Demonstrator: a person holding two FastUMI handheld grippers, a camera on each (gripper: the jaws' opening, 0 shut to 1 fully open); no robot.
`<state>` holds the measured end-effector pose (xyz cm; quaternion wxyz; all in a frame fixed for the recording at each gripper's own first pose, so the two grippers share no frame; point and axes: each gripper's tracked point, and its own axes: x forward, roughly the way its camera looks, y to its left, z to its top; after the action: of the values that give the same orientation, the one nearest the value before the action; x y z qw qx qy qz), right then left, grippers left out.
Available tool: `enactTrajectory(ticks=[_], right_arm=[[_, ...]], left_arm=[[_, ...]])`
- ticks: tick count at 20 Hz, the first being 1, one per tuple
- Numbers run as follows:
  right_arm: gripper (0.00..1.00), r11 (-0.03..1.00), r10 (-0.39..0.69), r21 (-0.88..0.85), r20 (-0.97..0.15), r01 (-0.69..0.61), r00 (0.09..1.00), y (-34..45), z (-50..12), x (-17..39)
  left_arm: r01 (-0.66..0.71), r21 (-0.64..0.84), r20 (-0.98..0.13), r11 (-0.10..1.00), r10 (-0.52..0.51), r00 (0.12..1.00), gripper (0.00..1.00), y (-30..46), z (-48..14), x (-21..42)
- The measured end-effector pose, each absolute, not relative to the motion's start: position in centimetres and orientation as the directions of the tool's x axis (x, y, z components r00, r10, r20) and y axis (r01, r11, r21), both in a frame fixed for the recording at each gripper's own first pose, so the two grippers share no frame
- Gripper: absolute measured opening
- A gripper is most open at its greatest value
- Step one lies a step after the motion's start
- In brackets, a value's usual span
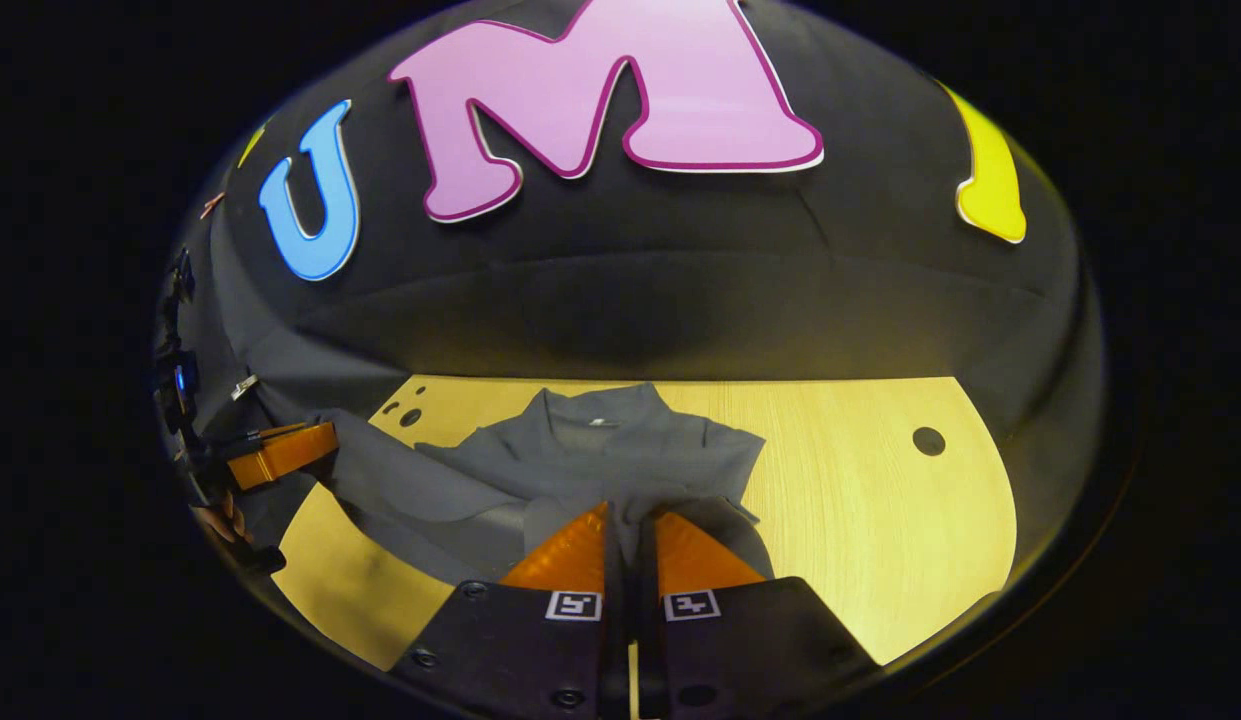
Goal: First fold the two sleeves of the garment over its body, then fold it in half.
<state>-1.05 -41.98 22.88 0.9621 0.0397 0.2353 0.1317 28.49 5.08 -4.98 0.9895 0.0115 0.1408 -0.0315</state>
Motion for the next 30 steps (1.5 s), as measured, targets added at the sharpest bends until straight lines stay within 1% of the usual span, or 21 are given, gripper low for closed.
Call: enactTrajectory(ticks=[3,7,10,14,17,20,22,23,24,25,26,27,28,30], right_arm=[[0.08,0.965,0.259,0.142,-0.427,-0.219,0.866,-41.7,22.6,2.0],[0.08,0.970,0.242,0.087,-0.413,-0.226,0.878,-41.3,22.0,5.7],[0.08,0.972,0.234,0.123,-0.416,-0.200,0.879,-40.9,20.6,7.7],[0.08,0.972,0.232,0.132,-0.427,-0.194,0.874,-41.0,17.8,10.0],[0.08,0.974,0.225,0.112,-0.438,-0.196,0.870,-40.8,16.6,11.1],[0.09,0.976,0.217,0.119,-0.462,-0.182,0.860,-40.9,15.6,11.2],[0.20,0.974,0.225,0.108,-0.466,-0.197,0.856,-40.9,15.7,10.9],[0.32,0.973,0.231,0.101,-0.465,-0.208,0.855,-40.6,15.9,10.6],[0.35,0.971,0.237,0.096,-0.460,-0.217,0.856,-40.5,16.3,10.2],[0.34,0.971,0.238,0.094,-0.456,-0.220,0.858,-40.2,16.8,9.9],[0.41,0.972,0.236,0.096,-0.446,-0.216,0.863,-40.3,17.4,9.7],[0.56,0.972,0.237,0.104,-0.436,-0.213,0.868,-40.3,18.1,9.3],[0.87,0.971,0.237,0.111,-0.428,-0.210,0.872,-40.3,18.8,8.8],[0.89,0.974,0.228,0.105,-0.407,-0.203,0.884,-40.7,20.2,7.7]], left_arm=[[0.062,0.002,-0.265,0.998,-0.060,0.962,0.05,5.4,-5.6,32.2],[0.059,-0.022,-0.265,0.998,-0.062,0.962,0.05,5.8,-7.1,36.6],[0.051,-0.053,-0.273,0.997,-0.063,0.960,0.05,6.0,-9.0,39.2],[0.038,-0.081,-0.288,0.996,-0.059,0.956,0.05,6.6,-11.7,41.1],[0.048,-0.058,-0.292,0.997,-0.063,0.954,0.05,6.3,-12.6,42.2],[0.033,-0.044,-0.309,0.998,-0.045,0.950,0.06,6.4,-13.4,42.6],[0.031,-0.059,-0.308,0.998,-0.047,0.950,0.12,6.1,-13.3,42.3],[0.031,-0.060,-0.310,0.998,-0.048,0.949,0.16,6.2,-13.1,41.9],[0.027,-0.058,-0.311,0.998,-0.044,0.949,0.20,6.3,-12.8,41.6],[0.026,-0.055,-0.311,0.998,-0.042,0.949,0.24,6.3,-12.5,41.2],[0.028,-0.055,-0.308,0.998,-0.044,0.951,0.34,6.3,-11.9,40.7],[0.027,-0.052,-0.300,0.998,-0.041,0.953,0.44,6.2,-11.2,40.3],[0.017,-0.043,-0.284,0.999,-0.028,0.958,0.55,6.5,-10.2,39.7],[0.007,-0.019,-0.243,1.000,-0.011,0.970,0.82,6.8,-8.2,37.8]])
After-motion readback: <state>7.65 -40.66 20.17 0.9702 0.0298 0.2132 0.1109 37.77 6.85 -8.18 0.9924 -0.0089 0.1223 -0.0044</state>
